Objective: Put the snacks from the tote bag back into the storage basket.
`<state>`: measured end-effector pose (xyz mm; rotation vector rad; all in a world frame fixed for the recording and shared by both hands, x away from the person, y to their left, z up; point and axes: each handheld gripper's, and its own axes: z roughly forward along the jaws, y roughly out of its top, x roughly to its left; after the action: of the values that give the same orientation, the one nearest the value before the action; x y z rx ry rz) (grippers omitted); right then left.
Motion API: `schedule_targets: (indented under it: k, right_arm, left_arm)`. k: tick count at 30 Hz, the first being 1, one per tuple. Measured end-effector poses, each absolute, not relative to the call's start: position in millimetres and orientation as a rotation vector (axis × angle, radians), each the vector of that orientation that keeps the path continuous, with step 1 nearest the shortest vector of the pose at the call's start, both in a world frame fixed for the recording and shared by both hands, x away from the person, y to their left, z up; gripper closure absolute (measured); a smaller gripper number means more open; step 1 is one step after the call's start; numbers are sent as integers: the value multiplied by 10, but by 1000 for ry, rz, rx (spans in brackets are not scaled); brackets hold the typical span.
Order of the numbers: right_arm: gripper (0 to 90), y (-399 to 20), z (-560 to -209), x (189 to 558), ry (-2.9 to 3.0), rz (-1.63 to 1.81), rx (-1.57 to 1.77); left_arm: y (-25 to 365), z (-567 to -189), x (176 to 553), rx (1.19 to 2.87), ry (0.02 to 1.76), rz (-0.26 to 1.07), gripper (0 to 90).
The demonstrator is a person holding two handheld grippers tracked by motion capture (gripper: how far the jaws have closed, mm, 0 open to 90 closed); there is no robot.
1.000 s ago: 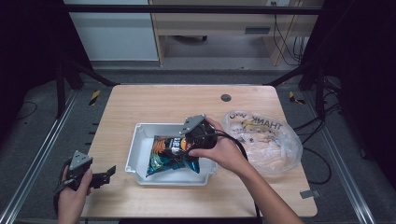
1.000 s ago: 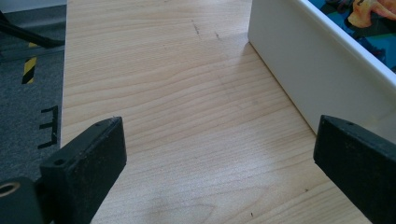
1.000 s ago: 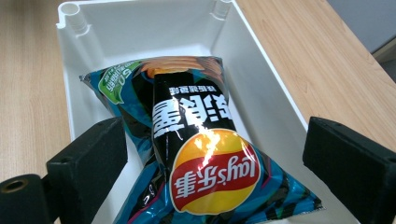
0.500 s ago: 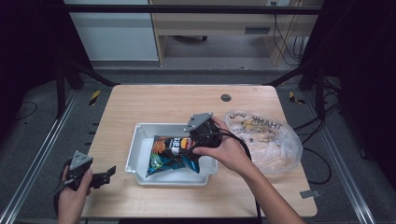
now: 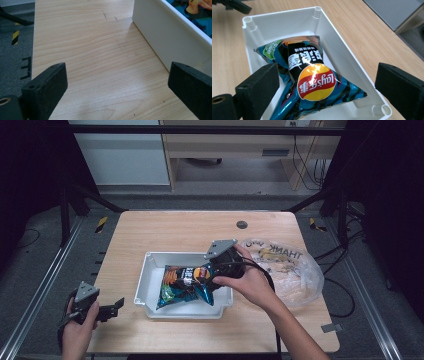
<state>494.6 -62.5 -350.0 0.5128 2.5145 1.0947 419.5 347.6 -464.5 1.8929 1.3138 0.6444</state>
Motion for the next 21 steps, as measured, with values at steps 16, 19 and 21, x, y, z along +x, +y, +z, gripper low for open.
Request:
schedule_targets:
  k: [16, 19, 21]
  right_arm:
    - [59, -771, -3387, 4857, 2446, 1110, 564]
    - [58, -814, -3354, 4833, 2428, 1117, 576]
    - [56, -852, -3335, 4817, 2419, 1119, 584]
  left_arm:
    - [3477, -4645, 4191, 1885, 1317, 648, 23]
    - [3475, -4647, 4194, 1887, 1317, 647, 23]
    - [3475, -4645, 4194, 1893, 1314, 648, 23]
